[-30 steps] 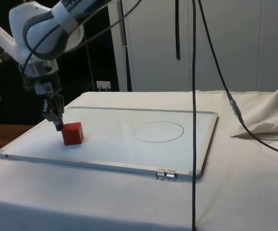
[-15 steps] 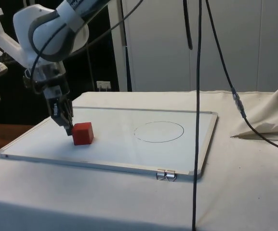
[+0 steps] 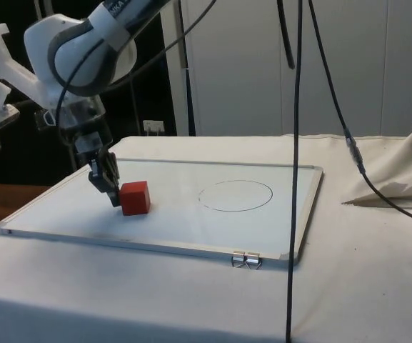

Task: Push the cube into the marked area.

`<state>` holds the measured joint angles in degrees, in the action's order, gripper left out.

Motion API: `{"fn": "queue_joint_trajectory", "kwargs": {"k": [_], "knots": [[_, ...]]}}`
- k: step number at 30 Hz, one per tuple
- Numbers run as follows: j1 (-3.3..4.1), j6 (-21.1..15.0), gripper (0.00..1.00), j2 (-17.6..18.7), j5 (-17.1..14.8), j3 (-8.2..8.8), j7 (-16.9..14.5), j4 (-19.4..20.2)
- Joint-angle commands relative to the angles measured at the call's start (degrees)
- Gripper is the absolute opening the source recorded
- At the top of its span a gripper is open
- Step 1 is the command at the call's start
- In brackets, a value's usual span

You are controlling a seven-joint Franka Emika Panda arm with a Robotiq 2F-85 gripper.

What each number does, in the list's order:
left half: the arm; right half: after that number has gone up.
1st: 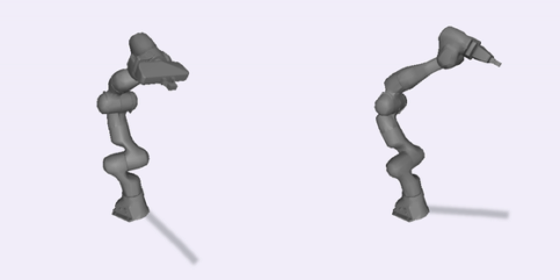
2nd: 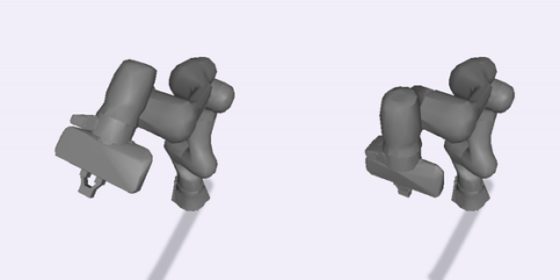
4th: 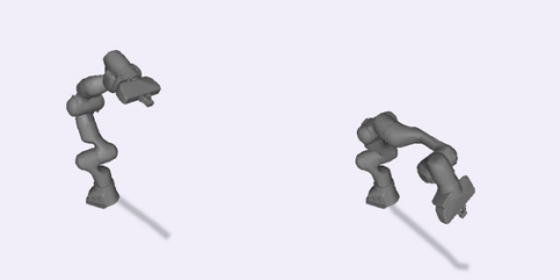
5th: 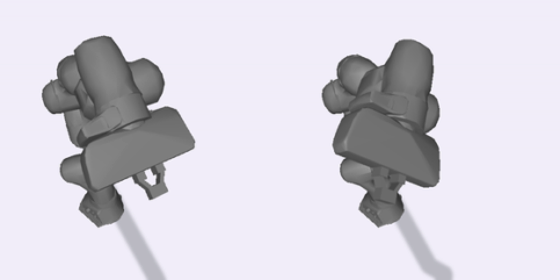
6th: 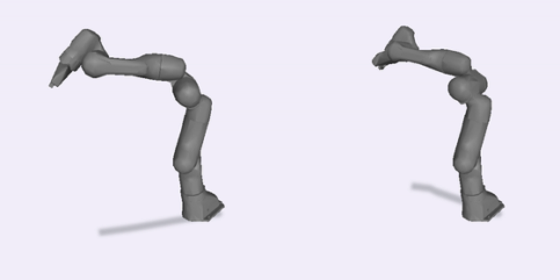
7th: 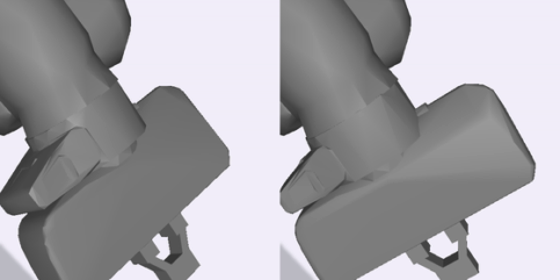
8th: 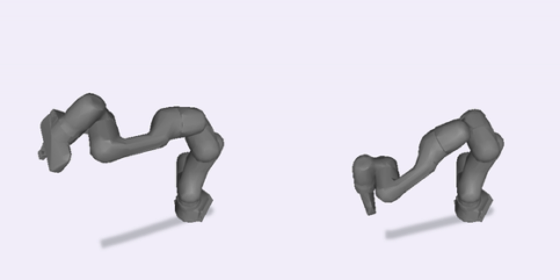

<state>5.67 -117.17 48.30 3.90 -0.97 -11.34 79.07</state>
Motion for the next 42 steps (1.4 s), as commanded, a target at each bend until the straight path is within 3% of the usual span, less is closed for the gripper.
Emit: {"fn": "queue_joint_trajectory", "kwargs": {"k": [1, 13, 25, 36, 40, 42], "knots": [[0.06, -0.4, 0.0, -1.1, 0.1, -0.06, -0.4, 1.5], [0.29, -0.4, 0.0, -5.4, 0.4, 0.0, -2.4, 8.2], [0.23, 0.1, 0.0, -6.2, 1.0, 0.06, -4.2, 11.2], [0.74, 0.2, 0.0, -8.2, 4.1, 0.23, -4.7, 15.3], [0.52, 0.3, 0.0, -8.3, 4.4, 0.06, -4.8, 15.6], [0.69, 0.1, 0.0, -10.3, 5.5, 0.23, -4.6, 18.1]]}}
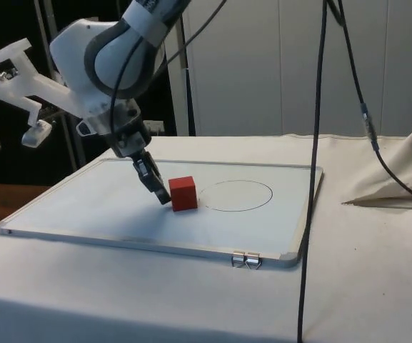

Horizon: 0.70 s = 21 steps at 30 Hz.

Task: Push the cube into the marked area.

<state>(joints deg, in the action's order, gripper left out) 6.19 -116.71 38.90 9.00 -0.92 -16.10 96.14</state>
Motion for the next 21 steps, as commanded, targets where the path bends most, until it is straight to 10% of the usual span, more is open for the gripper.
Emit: {"fn": "queue_joint_trajectory", "kwargs": {"k": [1, 21], "knots": [[0.17, -0.5, 0.0, -1.4, 0.6, 0.17, 0.2, 1.7], [-0.11, -2.2, 0.0, -7.8, 3.4, 0.63, -0.2, 12.9]]}}
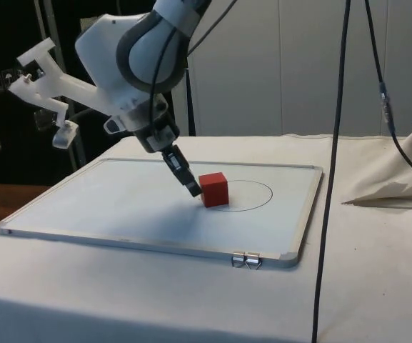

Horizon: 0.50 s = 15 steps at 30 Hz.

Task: Push the cube into the marked area.

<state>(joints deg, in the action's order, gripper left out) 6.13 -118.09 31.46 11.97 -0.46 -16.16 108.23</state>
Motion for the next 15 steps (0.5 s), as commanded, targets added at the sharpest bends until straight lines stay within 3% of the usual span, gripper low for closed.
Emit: {"fn": "queue_joint_trajectory", "kwargs": {"k": [1, 8, 15], "knots": [[0.0, 0.0, 0.0, 0.0, 0.2, 0.11, -0.1, 0.3], [-0.11, -0.7, 0.0, -0.6, 2.3, 0.74, -0.4, 3.4], [-0.23, 1.3, 0.0, -1.5, 2.8, 1.09, -1.0, 2.1]]}}
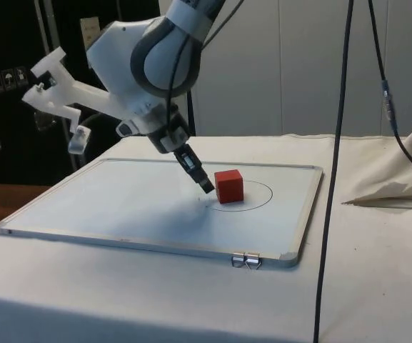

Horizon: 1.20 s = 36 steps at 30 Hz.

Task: Push the cube into the marked area.

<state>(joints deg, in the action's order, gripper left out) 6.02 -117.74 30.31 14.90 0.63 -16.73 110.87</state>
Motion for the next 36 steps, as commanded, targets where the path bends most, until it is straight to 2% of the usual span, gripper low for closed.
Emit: {"fn": "queue_joint_trajectory", "kwargs": {"k": [1, 13, 36], "knots": [[-0.11, 1.0, 0.0, -0.5, -0.2, 0.0, -0.3, -0.7], [-0.06, 1.8, 0.0, -1.8, -1.0, 0.0, 1.9, -1.5], [-0.17, 0.8, 0.0, -5.2, -4.8, -0.06, 7.1, -1.7]]}}
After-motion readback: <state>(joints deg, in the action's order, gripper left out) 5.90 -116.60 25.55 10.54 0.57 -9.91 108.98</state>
